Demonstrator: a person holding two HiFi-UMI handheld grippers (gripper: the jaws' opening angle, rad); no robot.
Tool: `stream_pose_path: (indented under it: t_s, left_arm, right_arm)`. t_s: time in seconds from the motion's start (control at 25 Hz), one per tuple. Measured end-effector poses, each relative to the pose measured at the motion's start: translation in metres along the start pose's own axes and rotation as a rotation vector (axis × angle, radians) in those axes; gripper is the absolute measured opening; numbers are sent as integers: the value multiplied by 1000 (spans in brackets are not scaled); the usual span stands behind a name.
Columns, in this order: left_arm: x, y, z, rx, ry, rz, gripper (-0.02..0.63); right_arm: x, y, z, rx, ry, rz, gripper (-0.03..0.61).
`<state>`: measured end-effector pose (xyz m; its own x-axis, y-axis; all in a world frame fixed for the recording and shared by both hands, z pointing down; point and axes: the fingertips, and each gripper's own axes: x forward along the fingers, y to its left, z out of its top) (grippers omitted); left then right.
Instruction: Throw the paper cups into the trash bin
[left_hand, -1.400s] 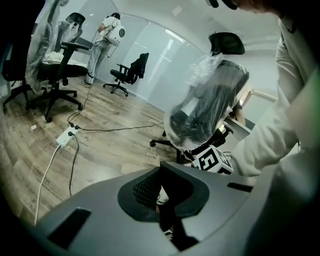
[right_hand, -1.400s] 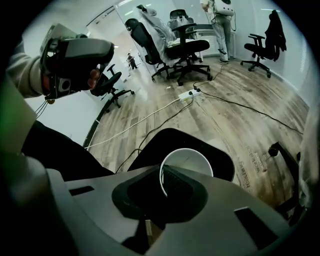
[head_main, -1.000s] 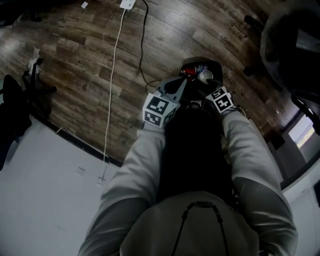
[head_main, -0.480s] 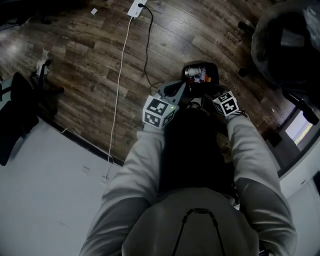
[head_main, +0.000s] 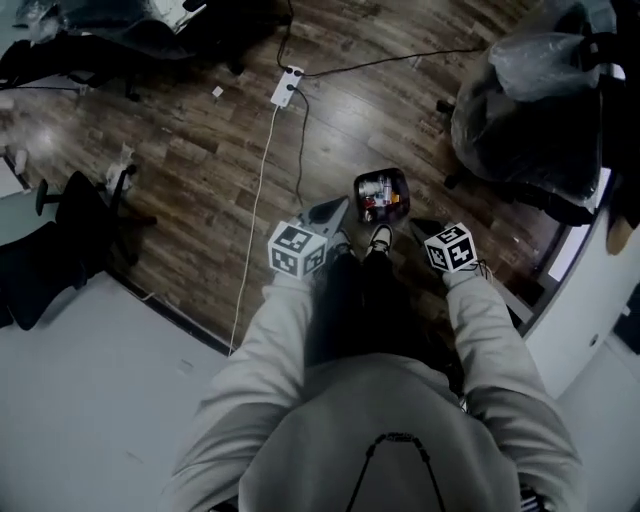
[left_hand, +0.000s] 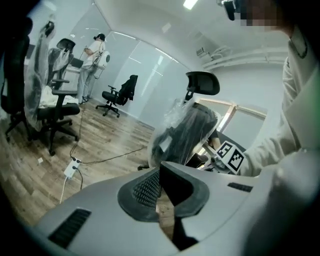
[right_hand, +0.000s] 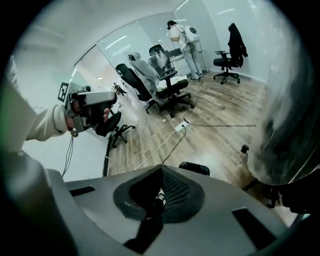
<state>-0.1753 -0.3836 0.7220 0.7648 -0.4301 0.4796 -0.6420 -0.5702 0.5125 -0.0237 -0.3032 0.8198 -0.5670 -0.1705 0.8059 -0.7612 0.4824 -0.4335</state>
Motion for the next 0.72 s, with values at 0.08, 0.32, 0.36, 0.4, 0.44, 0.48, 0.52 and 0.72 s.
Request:
stream_pose_path:
  t_s: [0.08, 0.32, 0.36, 0.4, 0.44, 0.48, 0.52, 0.72]
  left_arm:
    - [-15, -1, 28, 30, -19, 10, -6]
    - [-35, -21, 33, -20, 16, -20, -6]
    - [-42, -25, 34, -41, 8, -12, -6]
    - [-45, -29, 38, -59, -10, -5, -6]
    - [-44, -29, 46, -67, -32, -3, -6]
    - [-41, -28, 57, -60, -46, -5, -6]
    - [-38, -25, 65, -44, -48, -7, -6]
    - [-40, -34, 115, 8, -121, -18, -6]
  right_arm:
    - [-16, 10, 16, -7, -11, -16, 18]
    - [-41, 24, 22, 57, -22, -15, 18]
    - [-47, 27, 16, 57, -10, -17, 18]
    - [-54, 27, 10, 69, -1, -19, 18]
    - [-61, 24, 9, 87, 1, -21, 18]
    - [-67, 19, 13, 107, -8, -22, 18]
    - [-71, 15, 21, 122, -23, -25, 18]
    - [-113, 2, 71, 119, -141, -61, 18]
